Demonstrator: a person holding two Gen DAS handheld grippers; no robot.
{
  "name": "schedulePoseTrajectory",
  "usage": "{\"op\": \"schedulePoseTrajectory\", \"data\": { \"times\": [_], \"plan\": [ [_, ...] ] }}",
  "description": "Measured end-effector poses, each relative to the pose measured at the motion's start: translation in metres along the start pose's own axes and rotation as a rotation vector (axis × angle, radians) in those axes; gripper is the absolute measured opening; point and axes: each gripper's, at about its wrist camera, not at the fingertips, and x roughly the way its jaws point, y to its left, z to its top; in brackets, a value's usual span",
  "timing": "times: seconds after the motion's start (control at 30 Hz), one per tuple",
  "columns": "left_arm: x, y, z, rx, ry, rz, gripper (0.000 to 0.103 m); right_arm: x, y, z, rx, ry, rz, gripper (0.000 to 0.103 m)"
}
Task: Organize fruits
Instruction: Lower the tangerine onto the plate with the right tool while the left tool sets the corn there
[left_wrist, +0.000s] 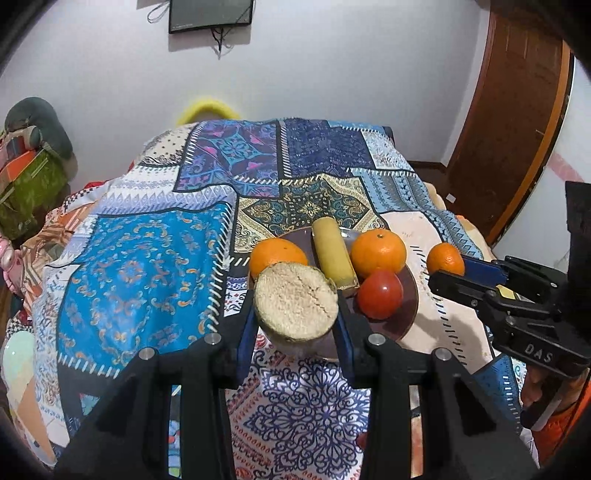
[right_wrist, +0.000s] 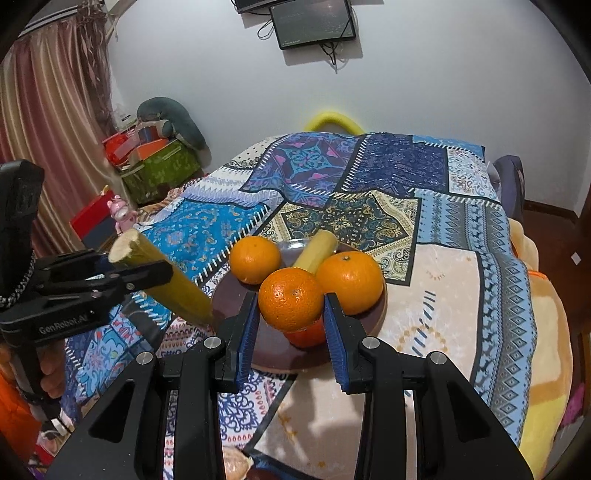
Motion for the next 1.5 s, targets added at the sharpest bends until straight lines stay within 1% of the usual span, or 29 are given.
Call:
{"op": "schedulePoseTrajectory", "data": {
  "times": [0.1, 0.2, 0.3, 0.47, 0.63, 0.7, 0.77, 0.87, 1.03, 1.2, 1.27, 1.37, 1.5],
  "plan": [
    [0.008, -0.002, 0.005, 0.005, 0.0, 0.003, 0.038, 0.006, 0.0, 0.001, -0.007, 0.006, 0.005, 0.032],
    [0.018, -0.002, 0.012, 0.001, 0.01, -0.015, 0.038, 0.012, 0.0, 0.002, -0.014, 0.013, 0.006, 0.032],
    [0.029, -0.004, 0.017, 0.004, 0.011, -0.01, 0.038, 0.018, -0.002, 0.004, -0.016, 0.018, 0.01, 0.032],
    [0.048, -0.003, 0.024, -0.018, 0.021, -0.011, 0.038, 0.026, -0.003, 0.007, -0.022, 0.02, 0.015, 0.032],
    [0.064, -0.004, 0.027, -0.034, 0.037, -0.026, 0.038, 0.035, -0.007, 0.008, -0.026, 0.029, 0.009, 0.032],
    [0.069, -0.005, 0.027, -0.03, 0.029, -0.017, 0.038, 0.039, -0.009, 0.009, -0.028, 0.03, 0.004, 0.032],
    [0.068, -0.006, 0.027, -0.022, 0.008, -0.009, 0.038, 0.043, -0.01, 0.01, -0.027, 0.035, 0.011, 0.032],
    [0.068, -0.007, 0.028, -0.015, 0.0, -0.013, 0.038, 0.051, -0.01, 0.01, -0.04, 0.044, 0.003, 0.032],
    [0.068, 0.0, 0.025, -0.032, 0.005, -0.001, 0.038, 0.059, -0.008, 0.008, -0.054, 0.056, 0.009, 0.032],
    [0.062, 0.012, 0.014, -0.05, 0.018, 0.018, 0.038, 0.06, -0.006, 0.007, -0.049, 0.062, 0.03, 0.033],
    [0.059, 0.015, 0.009, -0.058, 0.021, 0.02, 0.038, 0.06, -0.001, 0.005, -0.072, 0.067, 0.033, 0.033],
    [0.054, 0.02, 0.004, -0.069, 0.025, 0.02, 0.038, 0.061, 0.007, 0.002, -0.109, 0.073, 0.012, 0.033],
    [0.047, 0.023, -0.005, -0.069, 0.031, 0.029, 0.038, 0.06, 0.01, 0.002, -0.116, 0.08, 0.015, 0.042]
  ]
}}
